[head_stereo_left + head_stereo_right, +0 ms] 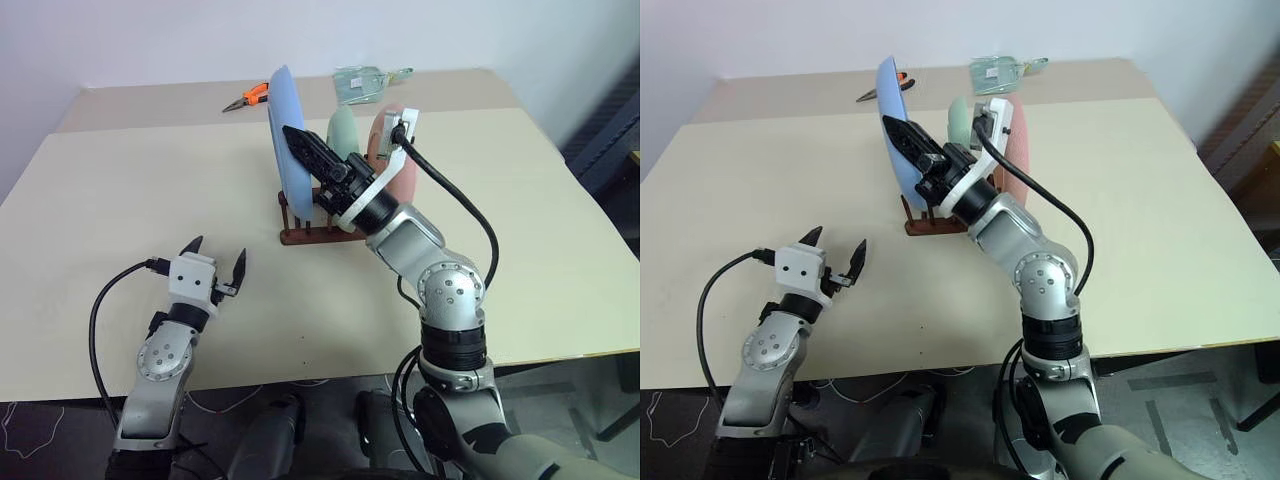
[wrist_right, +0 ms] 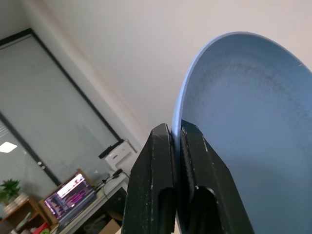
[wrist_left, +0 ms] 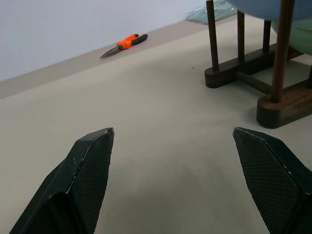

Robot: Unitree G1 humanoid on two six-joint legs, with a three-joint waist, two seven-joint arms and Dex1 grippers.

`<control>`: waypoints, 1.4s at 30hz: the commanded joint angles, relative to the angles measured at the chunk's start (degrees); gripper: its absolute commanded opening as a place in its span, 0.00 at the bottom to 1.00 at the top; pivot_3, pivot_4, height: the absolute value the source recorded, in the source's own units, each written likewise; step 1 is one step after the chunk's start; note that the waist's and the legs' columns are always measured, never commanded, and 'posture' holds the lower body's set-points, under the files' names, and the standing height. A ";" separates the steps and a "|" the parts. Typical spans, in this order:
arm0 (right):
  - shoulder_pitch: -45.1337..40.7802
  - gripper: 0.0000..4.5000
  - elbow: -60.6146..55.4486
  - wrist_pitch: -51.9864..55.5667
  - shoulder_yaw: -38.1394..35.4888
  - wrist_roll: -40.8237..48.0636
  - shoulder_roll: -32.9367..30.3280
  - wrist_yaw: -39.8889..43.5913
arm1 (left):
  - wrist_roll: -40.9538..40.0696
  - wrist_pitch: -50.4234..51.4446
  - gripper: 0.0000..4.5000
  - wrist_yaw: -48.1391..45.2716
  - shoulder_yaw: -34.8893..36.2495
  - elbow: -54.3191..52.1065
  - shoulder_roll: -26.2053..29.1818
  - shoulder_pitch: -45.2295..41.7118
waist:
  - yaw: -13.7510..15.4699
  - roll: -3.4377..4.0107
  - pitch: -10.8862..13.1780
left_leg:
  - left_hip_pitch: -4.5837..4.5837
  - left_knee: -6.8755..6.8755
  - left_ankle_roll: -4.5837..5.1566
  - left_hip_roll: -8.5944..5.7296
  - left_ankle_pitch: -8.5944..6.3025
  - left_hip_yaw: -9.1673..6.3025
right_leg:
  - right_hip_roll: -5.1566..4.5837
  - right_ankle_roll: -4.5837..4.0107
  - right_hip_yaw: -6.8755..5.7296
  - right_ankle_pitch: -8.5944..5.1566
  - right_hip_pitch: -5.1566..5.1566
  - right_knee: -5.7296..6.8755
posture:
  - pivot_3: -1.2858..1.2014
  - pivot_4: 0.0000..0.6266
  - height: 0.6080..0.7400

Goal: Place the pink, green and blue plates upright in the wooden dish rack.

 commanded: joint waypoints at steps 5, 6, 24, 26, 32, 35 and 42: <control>-4.51 0.00 2.92 -0.12 -0.64 -2.82 1.69 -3.66 | -0.27 -1.33 0.89 -1.69 -0.67 -1.63 -0.05 -0.36 | 0.03 0.01 0.00 | 0.00 0.00 0.00 0.00 0.00 0.00 | 0.00 0.00 0.00 0.00 0.00 0.00 | 0.52 0.24 0.99; -4.85 0.07 3.29 0.07 -0.54 -3.07 1.70 -3.79 | -0.43 -1.27 0.90 -2.05 -0.80 -1.78 -0.03 -0.32 | 0.03 0.00 0.00 | 0.00 0.00 0.00 0.00 0.00 0.00 | 0.00 0.00 0.00 0.00 0.00 0.00 | 0.52 0.24 0.99; -15.08 0.89 0.70 -6.68 5.55 -23.10 -11.46 7.99 | 0.11 -0.75 0.90 -3.70 -2.64 -2.18 -0.53 0.06 | 0.01 0.02 0.01 | 0.00 0.00 0.00 0.00 0.00 0.01 | 0.01 0.00 0.00 0.00 0.00 0.00 | 0.52 0.24 0.99; -16.33 0.89 1.03 -10.65 4.63 -27.69 -15.95 9.98 | 0.26 -0.81 0.90 -3.65 -2.69 -1.93 -0.57 -0.12 | 0.11 0.01 0.00 | -0.01 0.02 0.00 0.00 0.00 0.02 | 0.00 0.00 -0.01 0.00 0.00 -0.01 | 0.52 0.24 0.99; -13.97 0.89 9.21 -20.04 -3.74 -37.58 -32.86 13.48 | 1.79 -1.21 0.90 -2.77 -1.92 -0.87 0.09 -0.28 | 0.51 0.00 0.00 | -0.02 0.04 0.01 -0.06 0.00 0.04 | -0.09 0.01 -0.08 0.00 0.15 -0.19 | 0.52 0.24 0.99; -4.80 0.89 14.68 -22.13 -8.46 -40.52 -41.37 16.52 | 2.65 -1.75 0.90 -2.48 -1.36 0.92 0.66 -0.63 | 1.09 -0.07 -0.06 | -0.02 0.03 0.02 -0.05 0.00 0.01 | -0.10 0.01 -0.14 0.00 0.23 -0.27 | 0.52 0.24 0.99; 15.16 0.89 17.68 -25.77 -9.42 -41.26 -41.91 21.82 | 1.99 -1.32 0.90 -1.18 0.79 5.05 0.56 -2.65 | 1.03 0.28 0.00 | 0.02 0.04 0.11 0.01 -0.03 0.20 | -0.11 0.02 -0.02 0.02 0.31 -0.48 | 0.52 0.24 0.99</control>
